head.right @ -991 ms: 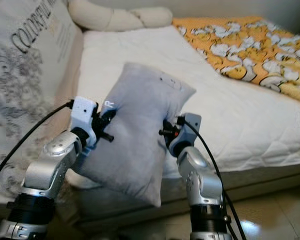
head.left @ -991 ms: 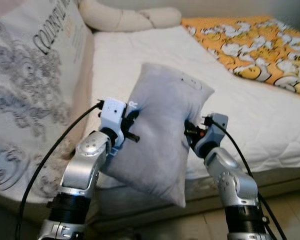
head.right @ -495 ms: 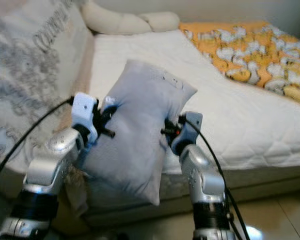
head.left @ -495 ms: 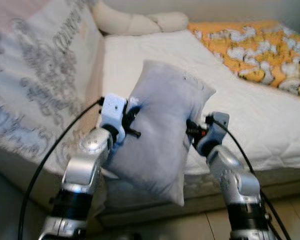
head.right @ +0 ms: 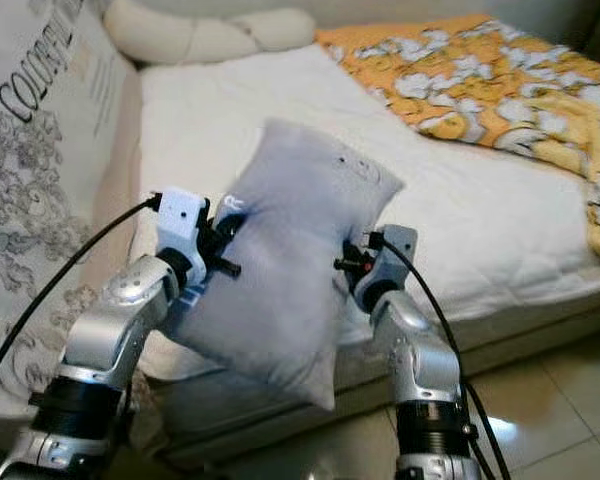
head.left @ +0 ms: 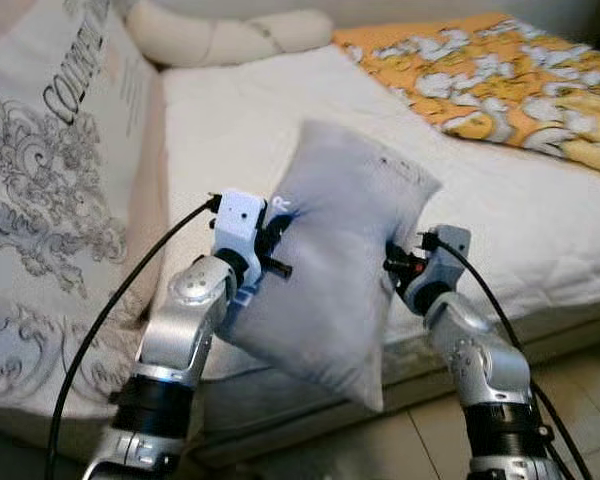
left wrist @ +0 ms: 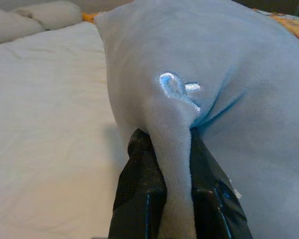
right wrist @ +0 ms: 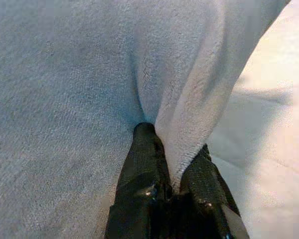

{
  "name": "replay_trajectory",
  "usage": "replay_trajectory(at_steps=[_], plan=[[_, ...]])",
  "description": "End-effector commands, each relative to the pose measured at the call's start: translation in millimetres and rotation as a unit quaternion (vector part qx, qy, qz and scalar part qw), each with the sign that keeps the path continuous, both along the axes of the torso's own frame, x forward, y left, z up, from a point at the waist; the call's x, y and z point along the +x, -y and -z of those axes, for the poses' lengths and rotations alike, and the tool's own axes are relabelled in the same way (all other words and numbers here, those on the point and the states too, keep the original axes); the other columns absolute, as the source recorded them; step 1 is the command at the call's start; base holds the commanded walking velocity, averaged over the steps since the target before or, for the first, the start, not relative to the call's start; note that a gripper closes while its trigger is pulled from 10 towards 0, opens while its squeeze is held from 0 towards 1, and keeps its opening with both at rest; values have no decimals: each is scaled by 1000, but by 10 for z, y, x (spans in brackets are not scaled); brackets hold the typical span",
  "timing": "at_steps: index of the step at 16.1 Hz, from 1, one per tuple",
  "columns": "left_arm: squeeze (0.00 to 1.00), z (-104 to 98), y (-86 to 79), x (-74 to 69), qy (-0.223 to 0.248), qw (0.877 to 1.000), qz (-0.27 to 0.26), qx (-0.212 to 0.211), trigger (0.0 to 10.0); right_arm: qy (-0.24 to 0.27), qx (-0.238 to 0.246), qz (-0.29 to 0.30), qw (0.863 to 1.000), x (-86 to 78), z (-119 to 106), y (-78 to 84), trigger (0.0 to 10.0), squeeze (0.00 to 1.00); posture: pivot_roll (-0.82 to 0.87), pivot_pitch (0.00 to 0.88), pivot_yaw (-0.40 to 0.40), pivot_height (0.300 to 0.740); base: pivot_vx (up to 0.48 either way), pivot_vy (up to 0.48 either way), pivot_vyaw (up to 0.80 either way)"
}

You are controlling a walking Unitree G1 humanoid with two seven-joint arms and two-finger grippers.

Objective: Clean up the room

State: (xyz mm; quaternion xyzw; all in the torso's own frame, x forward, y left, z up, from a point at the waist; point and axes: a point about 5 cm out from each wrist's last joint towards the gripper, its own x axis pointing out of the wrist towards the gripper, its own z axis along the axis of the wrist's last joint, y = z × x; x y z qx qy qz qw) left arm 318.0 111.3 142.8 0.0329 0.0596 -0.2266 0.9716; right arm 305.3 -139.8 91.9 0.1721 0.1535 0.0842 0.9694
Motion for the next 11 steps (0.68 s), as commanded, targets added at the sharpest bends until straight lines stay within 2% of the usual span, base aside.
replay_trajectory(at_steps=[1, 3, 7, 9, 11], plan=[[0, -106, -146, 60, 26, 999, -29, 4, 10000, 15, -3, -7, 1000, 45, -78, -54, 10000, 0, -11, 0, 26, 740, 334, 0, 0], [0, -108, -142, 63, 26, 999, -30, 3, 10000, 16, -12, -12, 1000, 54, -83, -48, 10000, 0, -12, 0, 25, 740, 334, 0, 0], [0, -108, -143, 72, 28, 999, -36, 4, 10000, 12, -18, 9, 1000, 123, -87, 26, 10000, 0, -5, 0, 15, 740, 336, 0, 713], [0, -110, -133, 77, 31, 999, -36, 12, 10000, 13, -25, 12, 1000, 148, -92, 58, 10000, 0, -3, 0, 11, 740, 0, 0, 0], [0, -108, -131, 120, 36, 998, -33, 46, 10000, 7, -20, 10, 1000, 157, -75, 73, 10000, 0, -2, 0, 8, 740, 0, 0, 0]])
